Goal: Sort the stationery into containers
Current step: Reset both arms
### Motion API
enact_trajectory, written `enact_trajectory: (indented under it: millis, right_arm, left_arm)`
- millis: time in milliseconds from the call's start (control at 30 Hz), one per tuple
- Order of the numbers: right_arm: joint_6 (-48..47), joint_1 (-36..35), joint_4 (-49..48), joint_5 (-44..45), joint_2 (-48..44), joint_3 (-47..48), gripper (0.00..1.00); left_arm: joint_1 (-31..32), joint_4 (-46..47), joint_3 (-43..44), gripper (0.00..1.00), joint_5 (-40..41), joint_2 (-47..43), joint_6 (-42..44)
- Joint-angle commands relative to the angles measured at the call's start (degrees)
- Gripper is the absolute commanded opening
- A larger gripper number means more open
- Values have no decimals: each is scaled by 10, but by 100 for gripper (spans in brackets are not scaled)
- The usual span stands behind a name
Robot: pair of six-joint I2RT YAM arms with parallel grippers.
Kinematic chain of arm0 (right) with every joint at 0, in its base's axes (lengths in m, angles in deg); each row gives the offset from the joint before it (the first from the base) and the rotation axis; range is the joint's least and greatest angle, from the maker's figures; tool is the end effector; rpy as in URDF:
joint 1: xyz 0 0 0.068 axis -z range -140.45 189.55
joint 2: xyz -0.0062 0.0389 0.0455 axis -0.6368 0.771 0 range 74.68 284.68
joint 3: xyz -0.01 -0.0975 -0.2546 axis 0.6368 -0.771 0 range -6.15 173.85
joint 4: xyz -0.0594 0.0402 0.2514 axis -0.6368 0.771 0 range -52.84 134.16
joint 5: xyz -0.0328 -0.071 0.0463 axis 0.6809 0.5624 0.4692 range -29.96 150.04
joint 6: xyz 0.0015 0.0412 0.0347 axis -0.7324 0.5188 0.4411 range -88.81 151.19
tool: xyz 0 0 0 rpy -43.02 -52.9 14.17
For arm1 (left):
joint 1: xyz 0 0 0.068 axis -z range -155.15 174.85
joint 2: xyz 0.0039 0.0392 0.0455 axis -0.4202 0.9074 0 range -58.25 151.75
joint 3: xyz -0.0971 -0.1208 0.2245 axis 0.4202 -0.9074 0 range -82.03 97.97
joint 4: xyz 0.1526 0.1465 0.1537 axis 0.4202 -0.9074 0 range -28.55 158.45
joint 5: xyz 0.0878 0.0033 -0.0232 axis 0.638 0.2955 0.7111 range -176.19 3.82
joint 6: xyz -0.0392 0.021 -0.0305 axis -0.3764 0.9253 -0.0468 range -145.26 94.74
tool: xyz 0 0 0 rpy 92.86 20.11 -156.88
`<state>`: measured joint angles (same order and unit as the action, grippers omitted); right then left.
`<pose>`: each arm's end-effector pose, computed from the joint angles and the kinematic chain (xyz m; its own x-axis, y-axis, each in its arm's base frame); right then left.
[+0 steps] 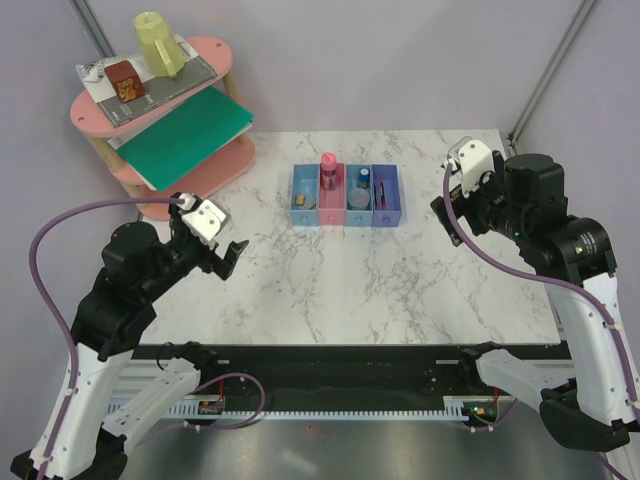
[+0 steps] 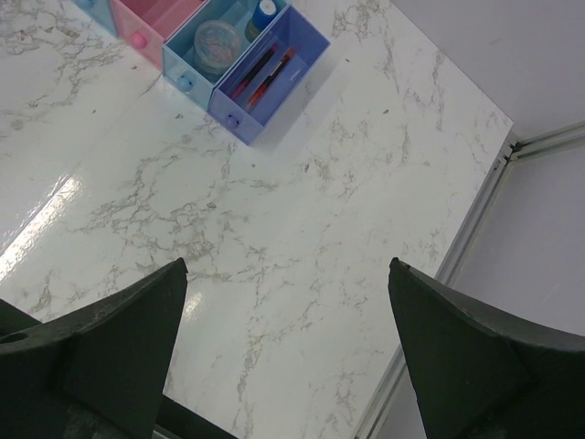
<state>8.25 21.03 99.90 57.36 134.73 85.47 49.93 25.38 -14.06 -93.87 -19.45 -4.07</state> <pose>0.1505 0.0522 0.4650 -0.3136 -0.5156 -0.7974 -0.5185 0.7965 -0.3112 0.0931 -0.0489 0.4245 -0.0087 0.3994 -0.9167 0.5800 0.7488 0.3208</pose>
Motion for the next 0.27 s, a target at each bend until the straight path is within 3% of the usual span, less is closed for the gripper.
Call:
enact_trajectory:
  millis: [0, 233]
  right_arm:
    - [9, 0, -10, -10, 0, -1, 98]
    - [6, 1, -13, -7, 0, -5, 98]
  left_arm:
    - [-6, 7, 9, 100, -8, -6, -23]
    - [-7, 12, 3, 100, -11, -5, -26]
